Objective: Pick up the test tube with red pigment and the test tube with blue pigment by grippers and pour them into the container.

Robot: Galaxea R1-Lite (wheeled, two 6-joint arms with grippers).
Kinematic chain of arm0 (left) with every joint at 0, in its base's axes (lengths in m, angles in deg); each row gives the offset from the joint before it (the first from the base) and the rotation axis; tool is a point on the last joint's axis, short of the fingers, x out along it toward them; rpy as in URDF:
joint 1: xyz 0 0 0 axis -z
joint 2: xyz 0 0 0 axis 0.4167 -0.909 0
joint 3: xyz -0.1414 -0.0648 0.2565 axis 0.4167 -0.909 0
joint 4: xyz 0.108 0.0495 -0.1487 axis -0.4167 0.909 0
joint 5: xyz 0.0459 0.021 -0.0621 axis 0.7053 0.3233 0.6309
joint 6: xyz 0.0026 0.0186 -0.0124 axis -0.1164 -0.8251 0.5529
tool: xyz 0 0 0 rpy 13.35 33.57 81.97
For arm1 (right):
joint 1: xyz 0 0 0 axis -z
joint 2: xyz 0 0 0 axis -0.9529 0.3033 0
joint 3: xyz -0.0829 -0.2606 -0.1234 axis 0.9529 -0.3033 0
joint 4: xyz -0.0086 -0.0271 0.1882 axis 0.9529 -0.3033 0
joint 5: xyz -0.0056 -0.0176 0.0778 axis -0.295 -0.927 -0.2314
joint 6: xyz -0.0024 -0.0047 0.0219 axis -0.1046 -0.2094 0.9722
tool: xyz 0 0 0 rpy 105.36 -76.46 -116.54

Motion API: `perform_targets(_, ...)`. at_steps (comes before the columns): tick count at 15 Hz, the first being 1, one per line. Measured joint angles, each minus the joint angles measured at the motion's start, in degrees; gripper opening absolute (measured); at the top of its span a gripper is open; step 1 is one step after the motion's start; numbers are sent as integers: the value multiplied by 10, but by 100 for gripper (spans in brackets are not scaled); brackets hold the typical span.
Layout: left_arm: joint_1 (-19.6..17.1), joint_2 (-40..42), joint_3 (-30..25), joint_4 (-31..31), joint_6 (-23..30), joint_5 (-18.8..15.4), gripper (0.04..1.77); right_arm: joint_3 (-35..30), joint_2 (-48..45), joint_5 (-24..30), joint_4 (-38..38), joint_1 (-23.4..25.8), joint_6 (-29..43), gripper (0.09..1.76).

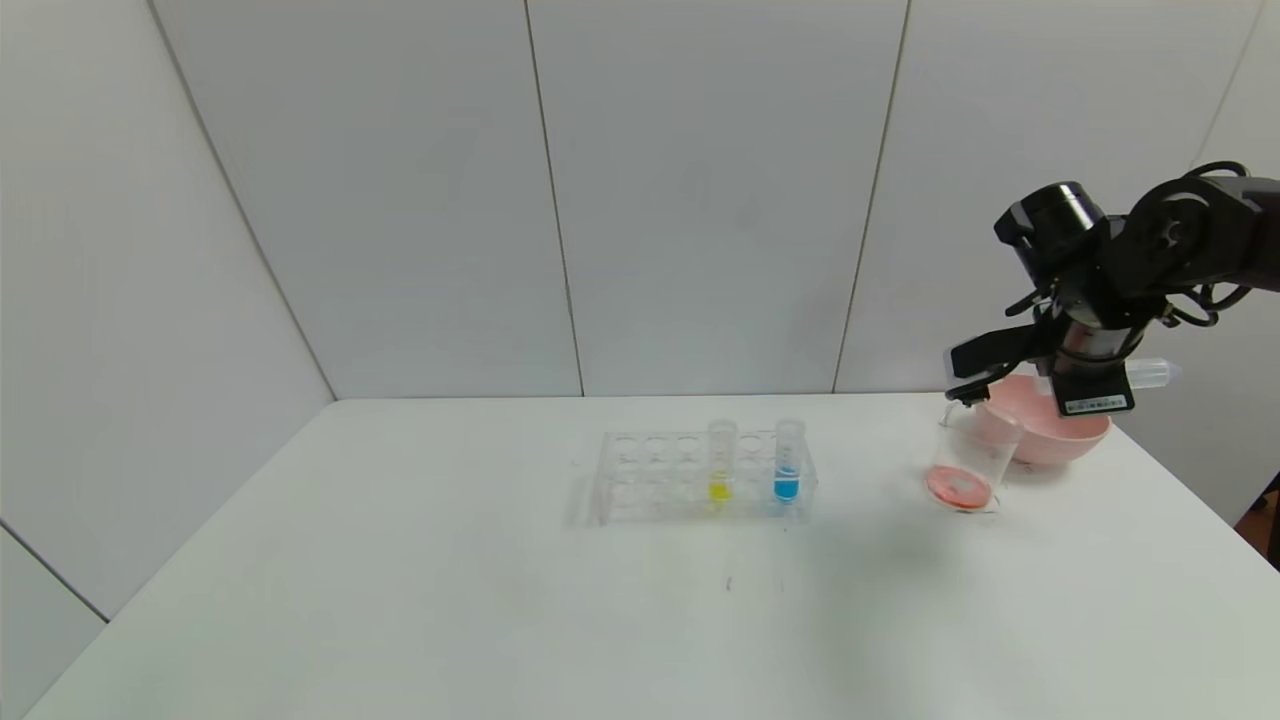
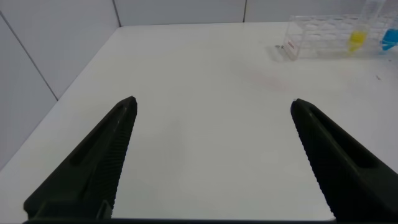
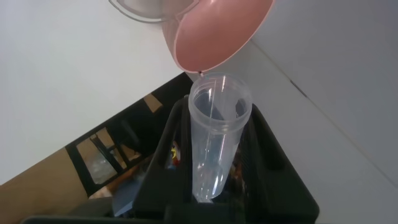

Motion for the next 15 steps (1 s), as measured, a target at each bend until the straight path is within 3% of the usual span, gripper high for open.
perform_targets(6,0,0,0,0,0,0,176,0,1,21,32,1,5,51)
perform_targets(11,0,0,0,0,0,0,176,0,-11,167,80,45,42,51)
perform_targets(14,0,0,0,0,0,0,176,0,-18,291,88,72,183,51)
perform_targets(15,0,0,0,0,0,0,176,0,-20,363,93,79,240,51)
